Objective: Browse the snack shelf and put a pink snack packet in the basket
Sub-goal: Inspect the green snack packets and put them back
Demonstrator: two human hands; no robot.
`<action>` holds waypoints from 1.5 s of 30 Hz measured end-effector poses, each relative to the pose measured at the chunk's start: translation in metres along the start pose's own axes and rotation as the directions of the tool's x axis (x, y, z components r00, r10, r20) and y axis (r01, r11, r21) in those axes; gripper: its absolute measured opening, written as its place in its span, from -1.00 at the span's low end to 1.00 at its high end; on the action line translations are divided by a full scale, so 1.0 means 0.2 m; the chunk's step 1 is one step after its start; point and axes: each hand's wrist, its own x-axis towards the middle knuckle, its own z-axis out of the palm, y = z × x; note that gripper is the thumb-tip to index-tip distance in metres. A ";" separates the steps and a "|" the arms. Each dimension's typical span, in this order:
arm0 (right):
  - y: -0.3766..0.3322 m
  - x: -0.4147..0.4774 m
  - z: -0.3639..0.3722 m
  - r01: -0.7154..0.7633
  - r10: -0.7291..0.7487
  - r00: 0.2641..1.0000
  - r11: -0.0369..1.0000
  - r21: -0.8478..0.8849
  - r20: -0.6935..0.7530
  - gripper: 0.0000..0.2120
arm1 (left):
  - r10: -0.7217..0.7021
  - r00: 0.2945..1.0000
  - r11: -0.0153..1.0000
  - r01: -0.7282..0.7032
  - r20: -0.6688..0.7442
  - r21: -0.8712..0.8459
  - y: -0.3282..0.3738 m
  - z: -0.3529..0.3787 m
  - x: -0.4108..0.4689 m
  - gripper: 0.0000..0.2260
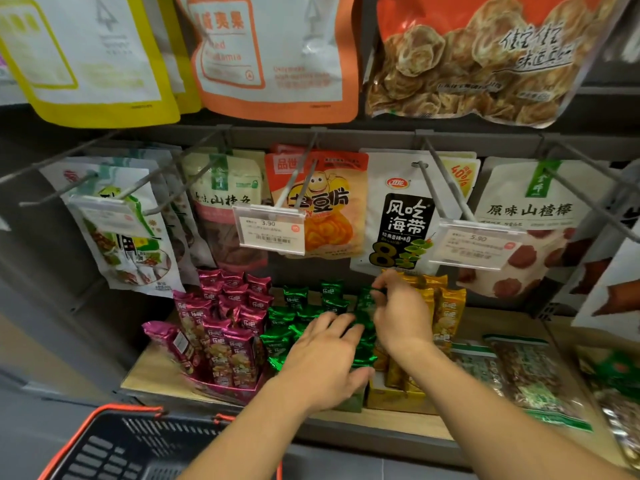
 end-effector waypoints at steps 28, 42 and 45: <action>-0.27 -0.67 -0.61 0.171 -0.333 0.906 0.853 0.493 0.261 -0.44 | 0.019 0.990 0.369 -0.139 -0.142 -0.919 0.25 -0.49 -0.46 -0.67; -0.29 -0.64 -0.58 0.025 -0.214 0.804 0.945 0.327 0.555 -0.53 | -0.318 0.934 0.153 -0.121 -0.165 -0.981 0.02 -0.58 -0.54 -0.92; -0.28 -0.65 -0.58 0.196 -0.270 0.804 0.962 0.192 0.530 -0.50 | -0.333 0.939 0.113 -0.054 -0.089 -0.992 0.00 -0.57 -0.53 -0.91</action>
